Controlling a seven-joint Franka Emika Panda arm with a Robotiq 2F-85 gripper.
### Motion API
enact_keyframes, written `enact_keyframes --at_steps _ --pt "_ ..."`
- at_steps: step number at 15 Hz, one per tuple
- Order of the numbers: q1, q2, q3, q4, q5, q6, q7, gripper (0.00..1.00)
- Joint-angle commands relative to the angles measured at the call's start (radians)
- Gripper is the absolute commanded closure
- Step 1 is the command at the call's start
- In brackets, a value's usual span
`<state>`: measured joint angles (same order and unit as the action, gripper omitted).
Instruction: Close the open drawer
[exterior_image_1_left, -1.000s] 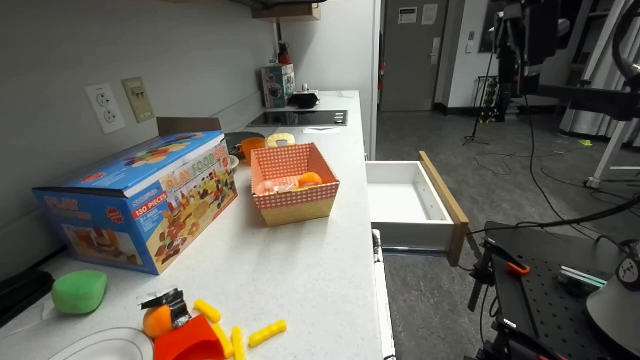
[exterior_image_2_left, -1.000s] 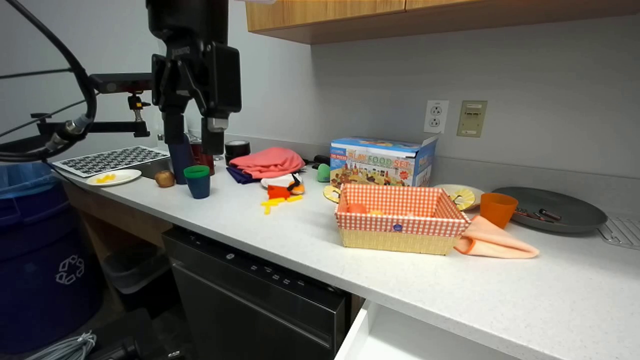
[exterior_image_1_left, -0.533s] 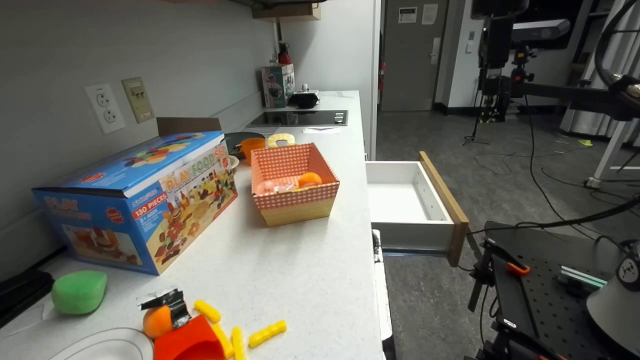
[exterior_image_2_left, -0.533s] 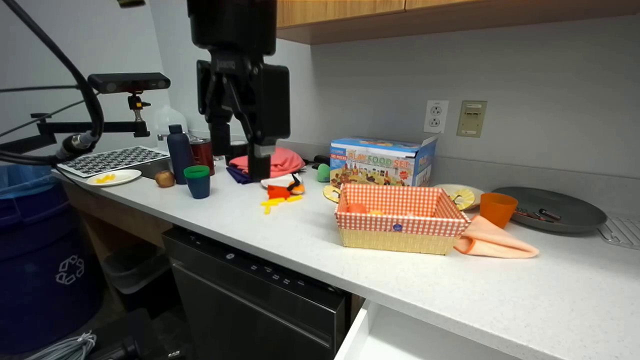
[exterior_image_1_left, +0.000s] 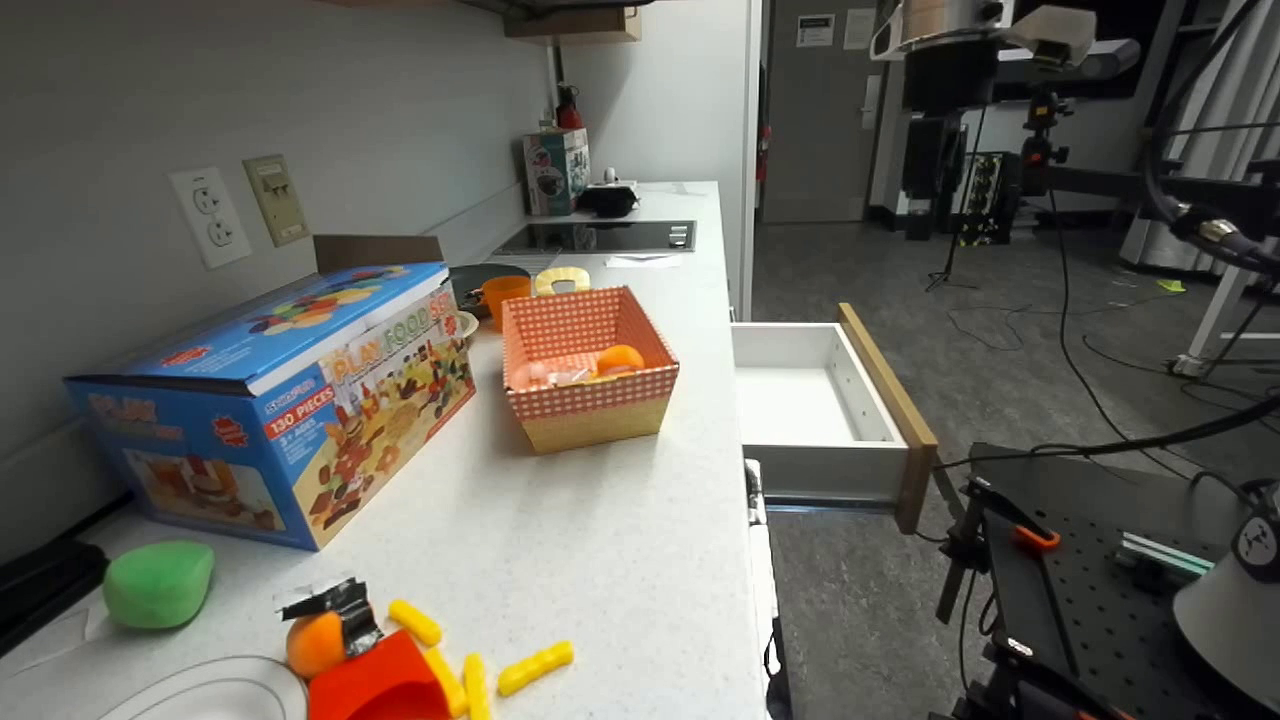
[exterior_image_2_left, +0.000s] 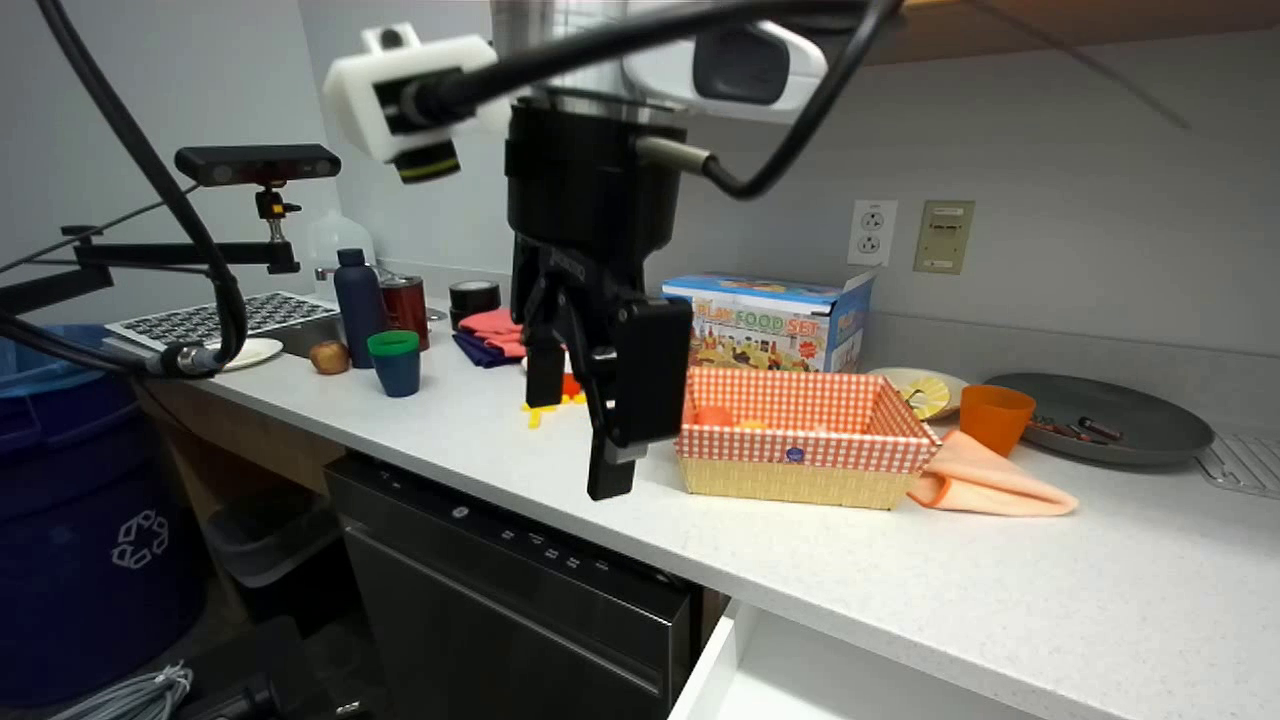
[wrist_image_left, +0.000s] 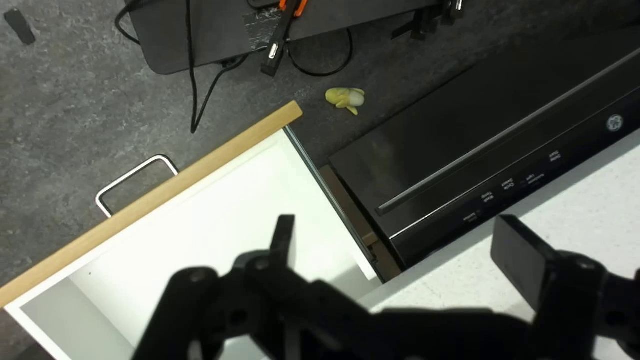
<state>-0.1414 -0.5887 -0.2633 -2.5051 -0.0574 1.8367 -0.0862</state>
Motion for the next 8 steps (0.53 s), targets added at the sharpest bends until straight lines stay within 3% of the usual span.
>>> enact_keyframes --at_steps 1,5,8 --pt "-0.027 0.016 0.019 0.001 0.012 0.005 -0.004 0.00" --pt "-0.029 0.025 0.020 0.001 0.014 0.009 0.005 0.00" --pt "-0.031 0.107 0.015 0.028 -0.015 0.006 -0.009 0.00"
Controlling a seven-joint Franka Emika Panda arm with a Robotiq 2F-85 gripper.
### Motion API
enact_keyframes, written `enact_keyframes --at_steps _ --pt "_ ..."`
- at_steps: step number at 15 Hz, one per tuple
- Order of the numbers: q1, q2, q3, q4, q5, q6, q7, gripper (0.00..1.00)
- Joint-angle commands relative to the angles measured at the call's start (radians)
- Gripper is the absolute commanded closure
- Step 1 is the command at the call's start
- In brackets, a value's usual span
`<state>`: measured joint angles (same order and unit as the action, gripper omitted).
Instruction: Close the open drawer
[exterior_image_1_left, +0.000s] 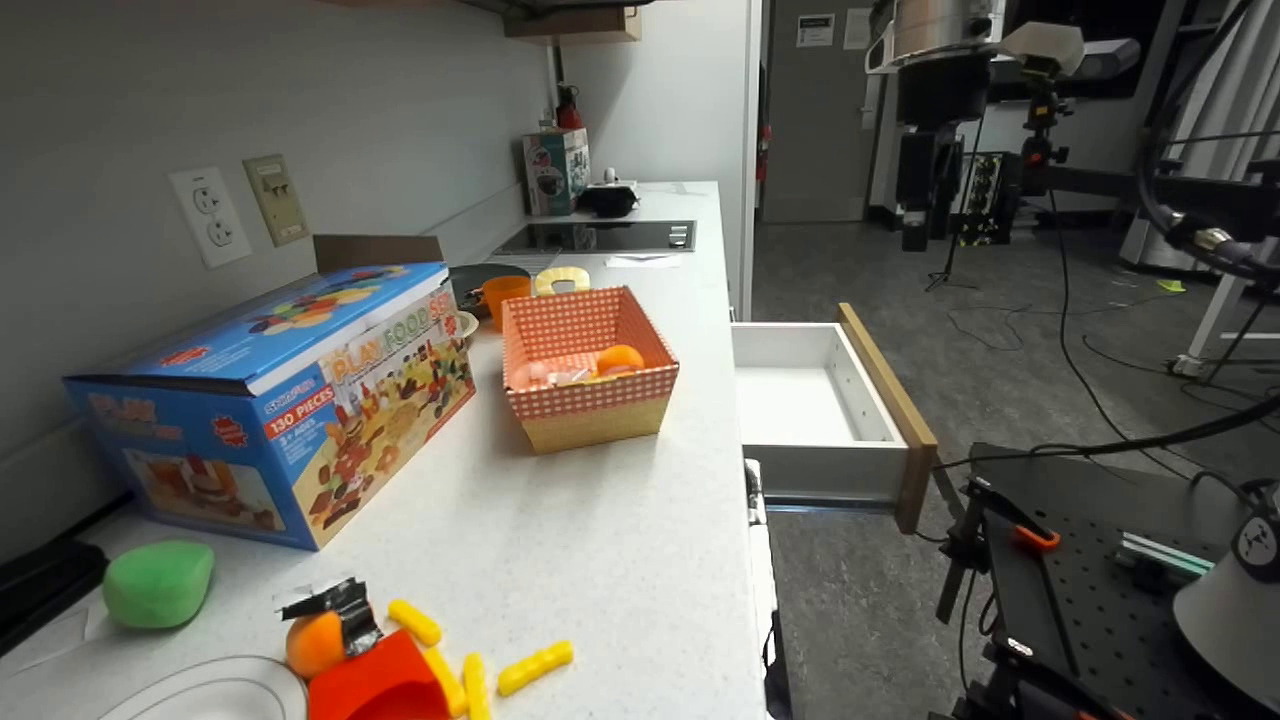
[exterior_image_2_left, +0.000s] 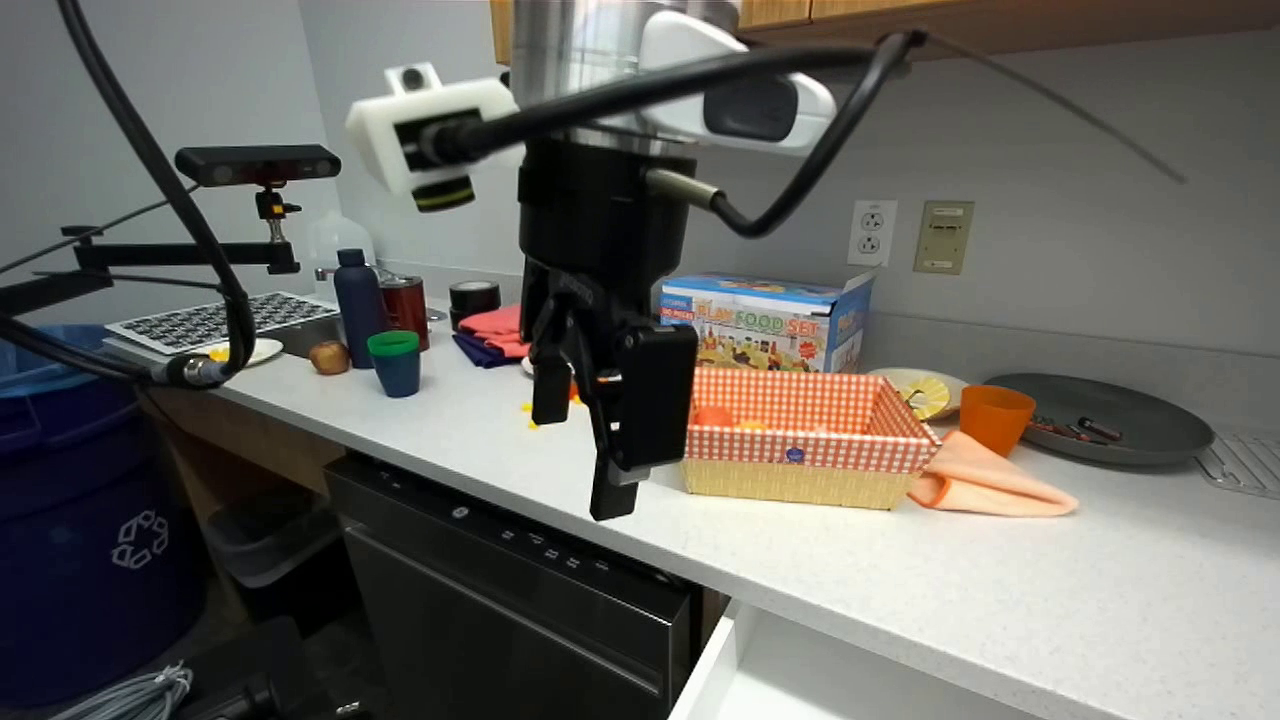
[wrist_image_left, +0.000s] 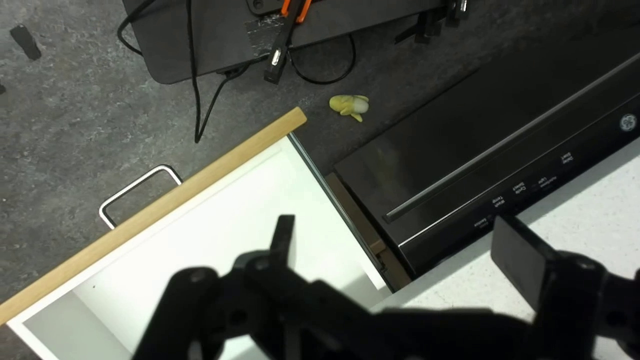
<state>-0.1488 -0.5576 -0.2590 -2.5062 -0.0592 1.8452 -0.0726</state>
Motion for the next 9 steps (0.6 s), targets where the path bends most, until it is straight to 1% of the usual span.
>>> enact_keyframes --at_steps 1,4,9 --pt "-0.024 0.101 0.009 0.032 -0.018 0.001 -0.024 0.00" --pt "-0.028 0.184 0.005 0.046 -0.028 -0.002 -0.032 0.00" --pt "-0.063 0.367 -0.011 0.101 -0.078 0.008 -0.031 0.00"
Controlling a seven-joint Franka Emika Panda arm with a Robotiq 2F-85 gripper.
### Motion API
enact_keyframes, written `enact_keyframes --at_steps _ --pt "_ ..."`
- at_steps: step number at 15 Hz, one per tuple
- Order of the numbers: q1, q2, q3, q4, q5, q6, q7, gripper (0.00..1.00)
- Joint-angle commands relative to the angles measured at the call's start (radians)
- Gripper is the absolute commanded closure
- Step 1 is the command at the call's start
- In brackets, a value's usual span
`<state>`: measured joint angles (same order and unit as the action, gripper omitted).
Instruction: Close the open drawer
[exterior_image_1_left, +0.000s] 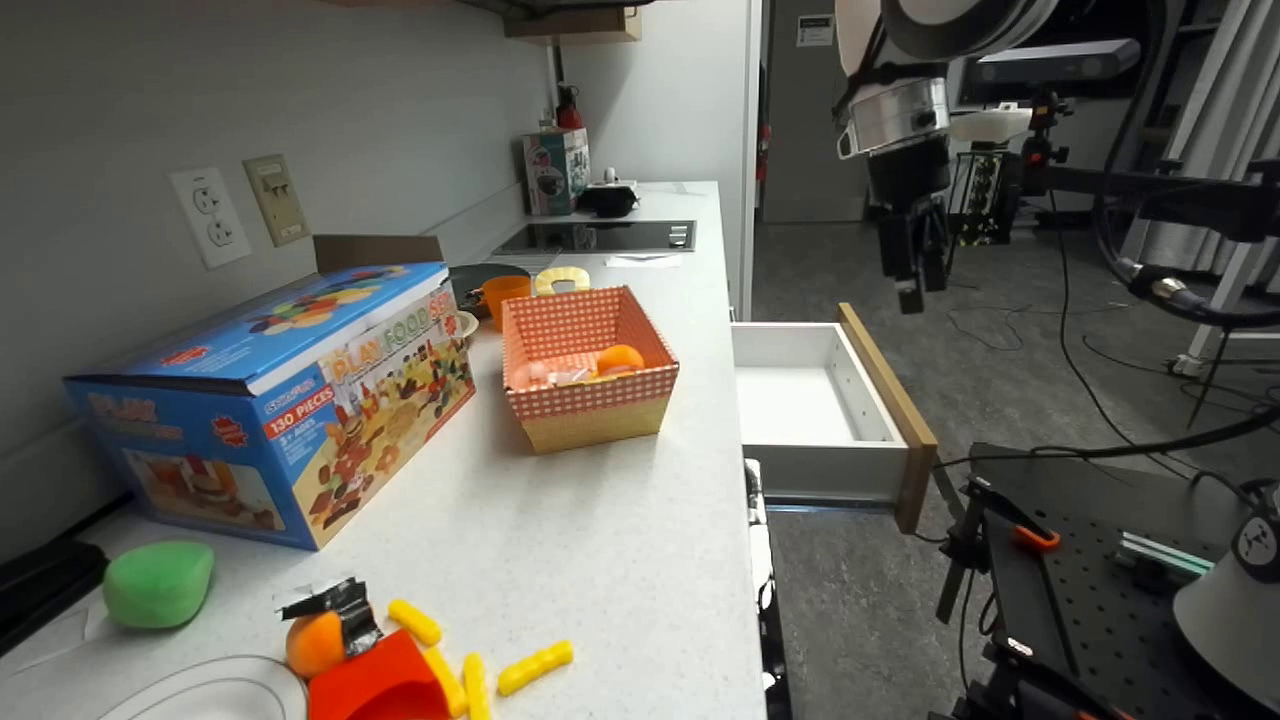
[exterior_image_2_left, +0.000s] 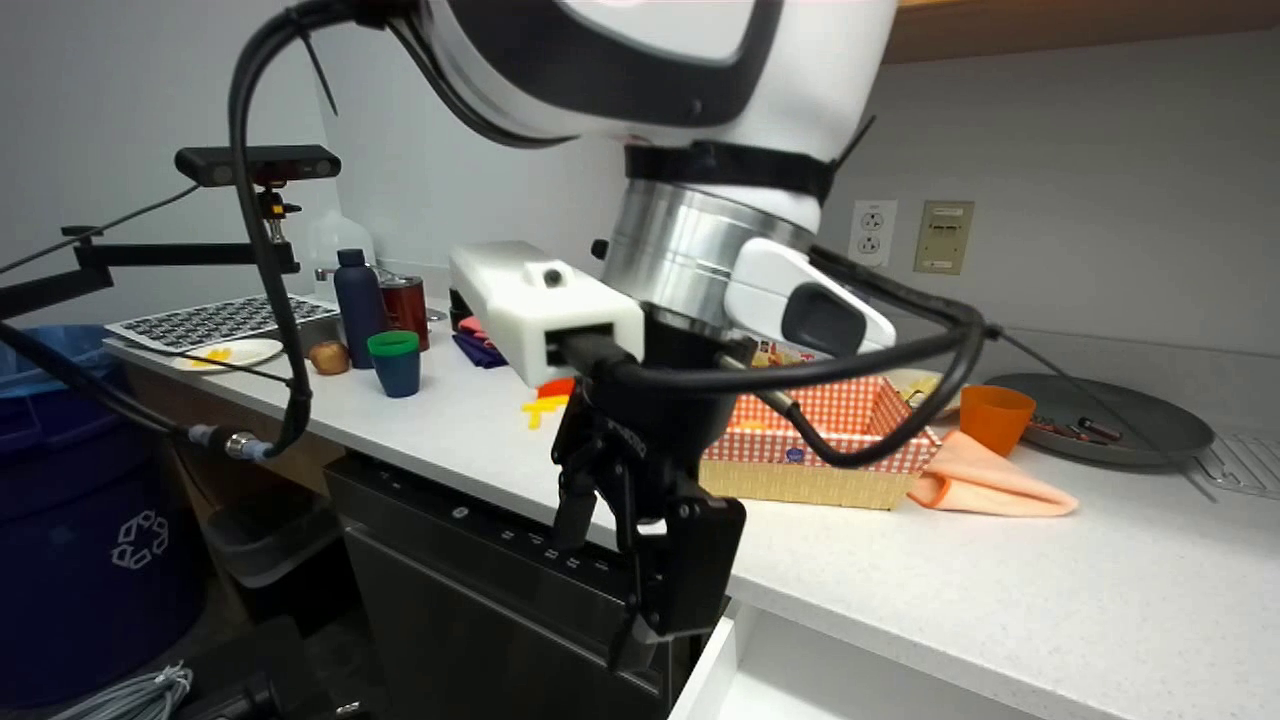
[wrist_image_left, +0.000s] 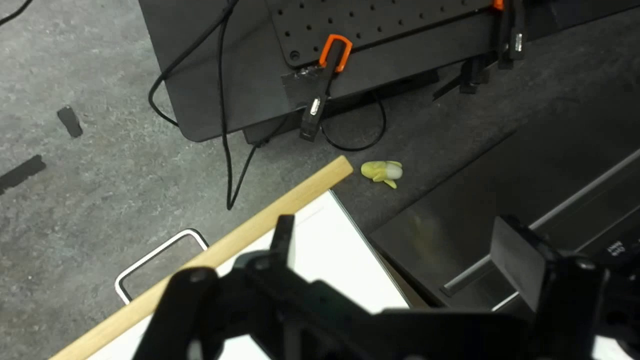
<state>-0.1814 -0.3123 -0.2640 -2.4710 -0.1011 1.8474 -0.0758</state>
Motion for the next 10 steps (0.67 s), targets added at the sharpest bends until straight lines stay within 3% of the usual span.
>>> enact_keyframes --at_steps 1,7,8,10 --pt "-0.039 0.162 -0.009 0.084 -0.059 0.006 -0.029 0.00" --pt "-0.077 0.388 -0.024 0.201 -0.136 0.003 -0.008 0.00" --pt "-0.071 0.304 -0.015 0.137 -0.101 0.003 -0.011 0.00" --pt "-0.078 0.363 -0.016 0.168 -0.116 0.005 -0.009 0.00"
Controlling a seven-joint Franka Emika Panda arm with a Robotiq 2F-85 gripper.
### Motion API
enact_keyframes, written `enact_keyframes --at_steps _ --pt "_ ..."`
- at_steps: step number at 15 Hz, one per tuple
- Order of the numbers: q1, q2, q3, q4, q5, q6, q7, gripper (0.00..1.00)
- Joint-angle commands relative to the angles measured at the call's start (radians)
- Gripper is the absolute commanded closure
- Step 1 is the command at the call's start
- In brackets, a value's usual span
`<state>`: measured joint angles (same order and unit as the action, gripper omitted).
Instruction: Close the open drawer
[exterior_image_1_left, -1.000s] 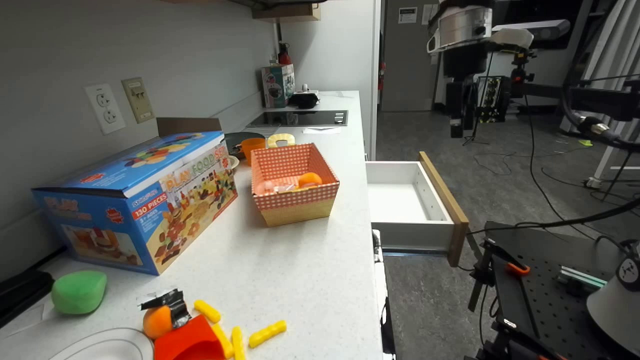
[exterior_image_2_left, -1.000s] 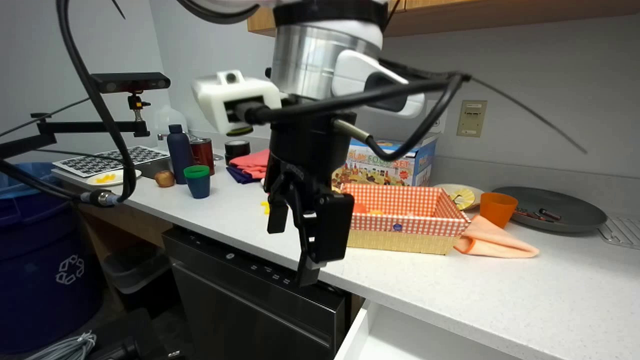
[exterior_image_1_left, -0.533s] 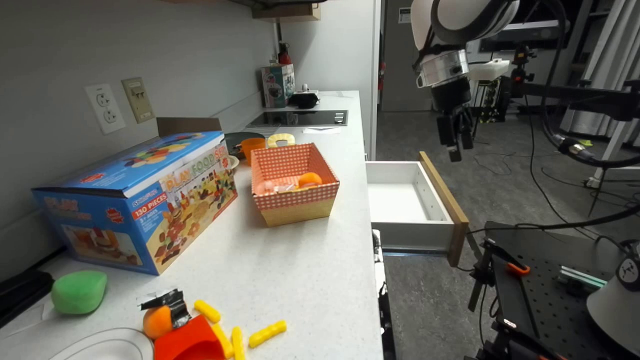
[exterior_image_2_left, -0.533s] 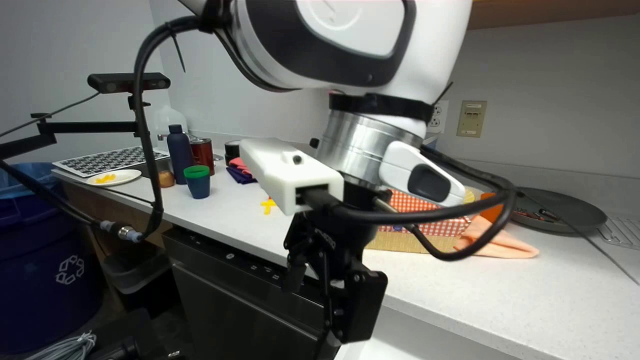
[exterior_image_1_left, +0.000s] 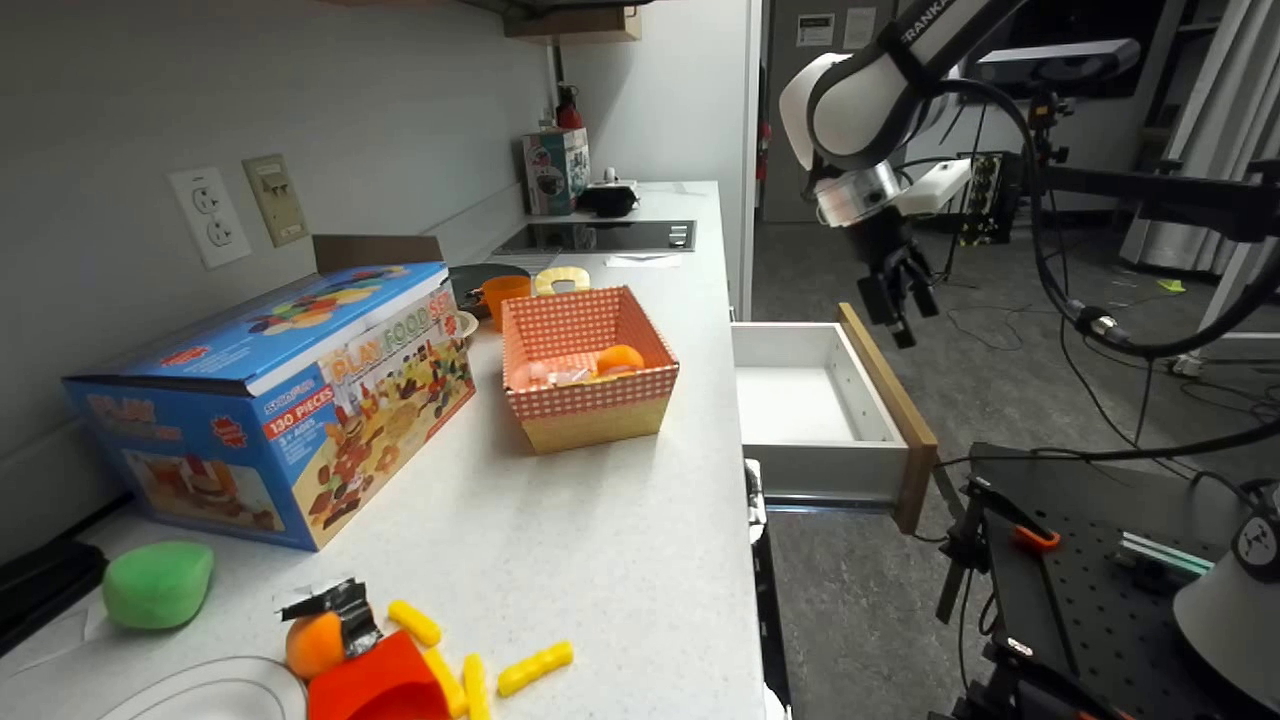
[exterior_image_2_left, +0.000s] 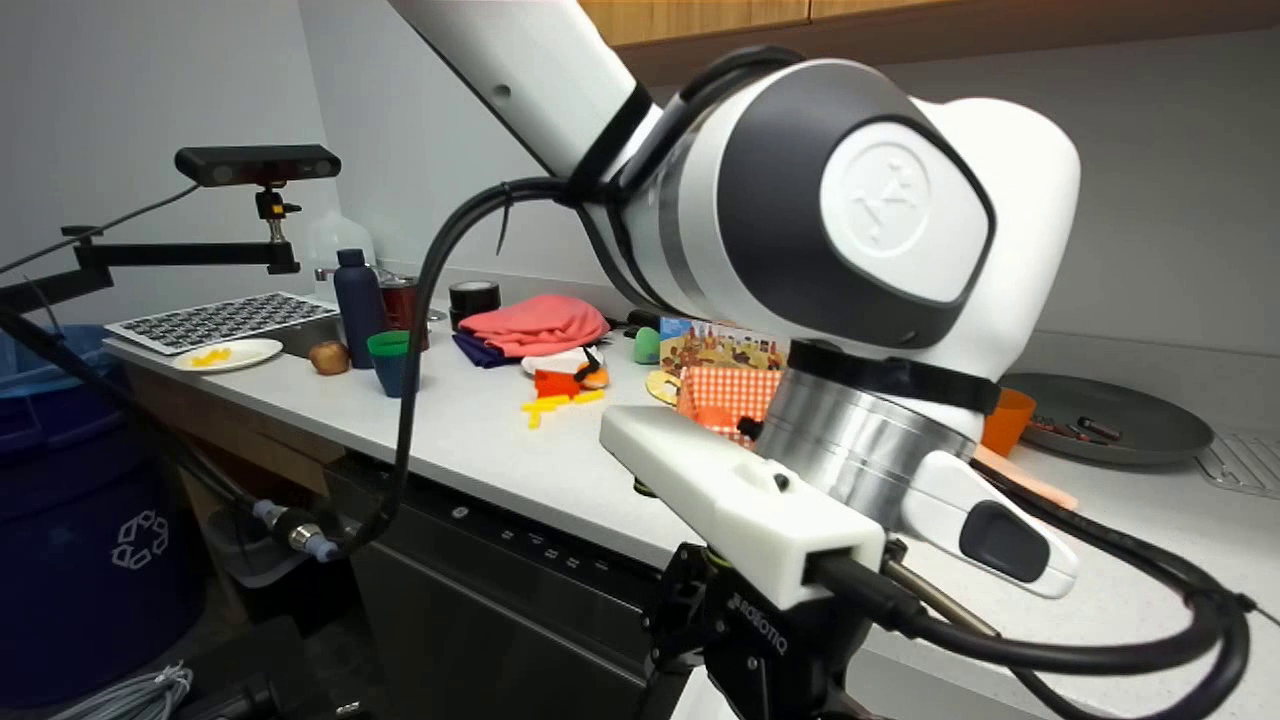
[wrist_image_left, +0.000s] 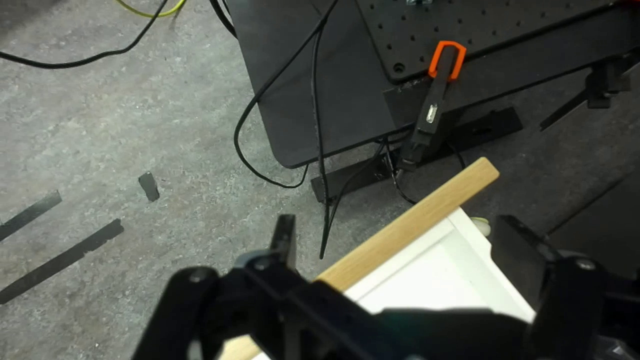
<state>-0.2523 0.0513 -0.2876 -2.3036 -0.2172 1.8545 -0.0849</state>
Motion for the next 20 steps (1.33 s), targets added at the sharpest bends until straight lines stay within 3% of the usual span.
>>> enact_keyframes --at_steps 1,3,6,12,16,20 --pt "-0.008 0.015 0.007 0.011 -0.002 -0.002 0.000 0.00" --pt "-0.008 0.023 0.007 0.019 -0.003 -0.002 0.000 0.00" --pt "-0.004 0.048 0.008 0.001 -0.119 0.058 0.031 0.00" --pt "-0.023 0.194 -0.015 -0.032 -0.291 0.306 0.033 0.00" --pt "-0.026 0.272 -0.033 -0.034 -0.340 0.415 0.029 0.00" --pt "-0.050 0.290 -0.034 -0.053 -0.314 0.451 -0.063 0.00"
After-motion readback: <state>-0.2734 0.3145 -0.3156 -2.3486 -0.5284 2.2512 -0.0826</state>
